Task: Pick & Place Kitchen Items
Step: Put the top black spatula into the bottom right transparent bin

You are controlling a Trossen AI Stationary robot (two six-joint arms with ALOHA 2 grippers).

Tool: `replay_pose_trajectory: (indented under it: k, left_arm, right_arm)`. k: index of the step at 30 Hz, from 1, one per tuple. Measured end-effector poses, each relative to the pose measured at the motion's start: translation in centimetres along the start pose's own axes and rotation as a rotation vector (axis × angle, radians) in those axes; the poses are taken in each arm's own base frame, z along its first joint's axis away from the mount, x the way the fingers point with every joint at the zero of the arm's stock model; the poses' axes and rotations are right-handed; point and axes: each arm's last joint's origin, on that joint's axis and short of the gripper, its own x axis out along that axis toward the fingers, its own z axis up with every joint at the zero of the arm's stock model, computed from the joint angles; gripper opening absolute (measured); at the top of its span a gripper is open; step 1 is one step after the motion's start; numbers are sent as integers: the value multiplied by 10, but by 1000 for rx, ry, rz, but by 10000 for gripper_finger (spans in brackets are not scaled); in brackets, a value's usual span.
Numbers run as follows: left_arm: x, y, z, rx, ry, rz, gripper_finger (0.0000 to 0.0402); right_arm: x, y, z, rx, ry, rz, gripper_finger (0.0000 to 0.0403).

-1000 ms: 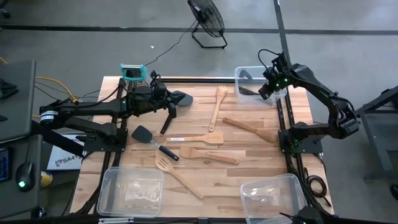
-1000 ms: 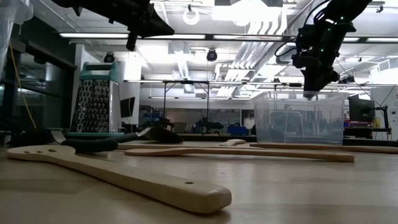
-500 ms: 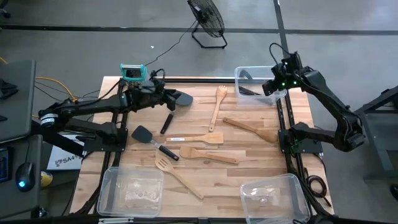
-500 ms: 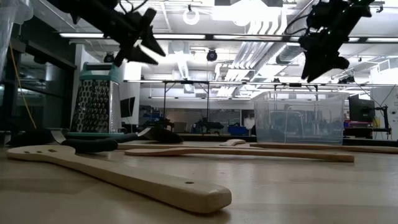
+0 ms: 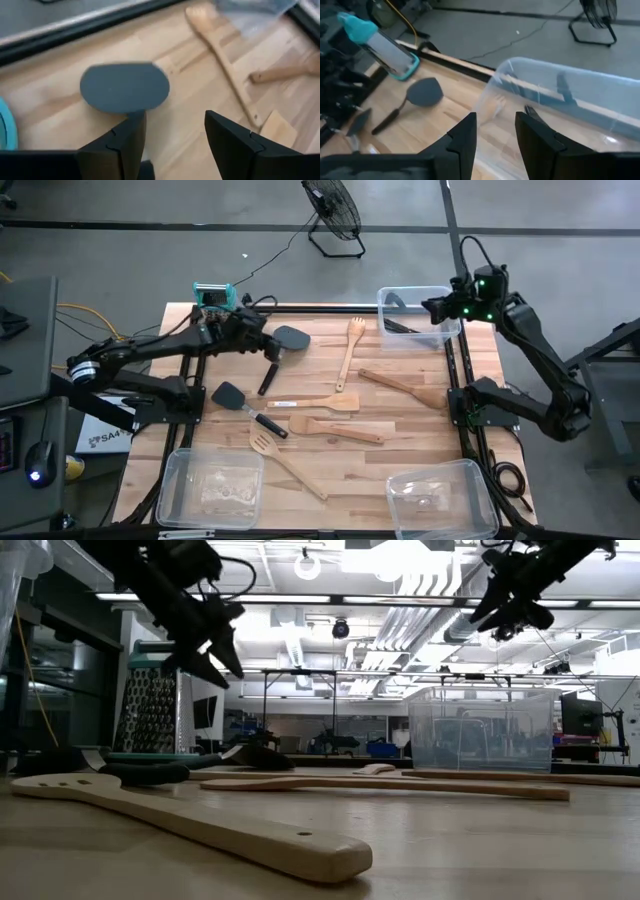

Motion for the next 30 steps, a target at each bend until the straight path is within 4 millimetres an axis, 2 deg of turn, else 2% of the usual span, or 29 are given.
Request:
replay_pose_trajectory:
  k: [12, 18, 25, 30]
  left_arm:
    - [39, -7, 1, -10, 421, 196, 197]
    - [59, -9, 0, -52, 494, 215, 197]
    - [69, -9, -7, -81, 583, 208, 204]
    - [73, -11, -12, -64, 606, 221, 228]
  right_arm:
    - [-2, 2, 1, -7, -17, 33, 128]
    - [-3, 3, 1, -40, -8, 77, 128]
    - [-3, 4, 0, -69, -3, 108, 128]
    - [-3, 5, 0, -99, 1, 136, 128]
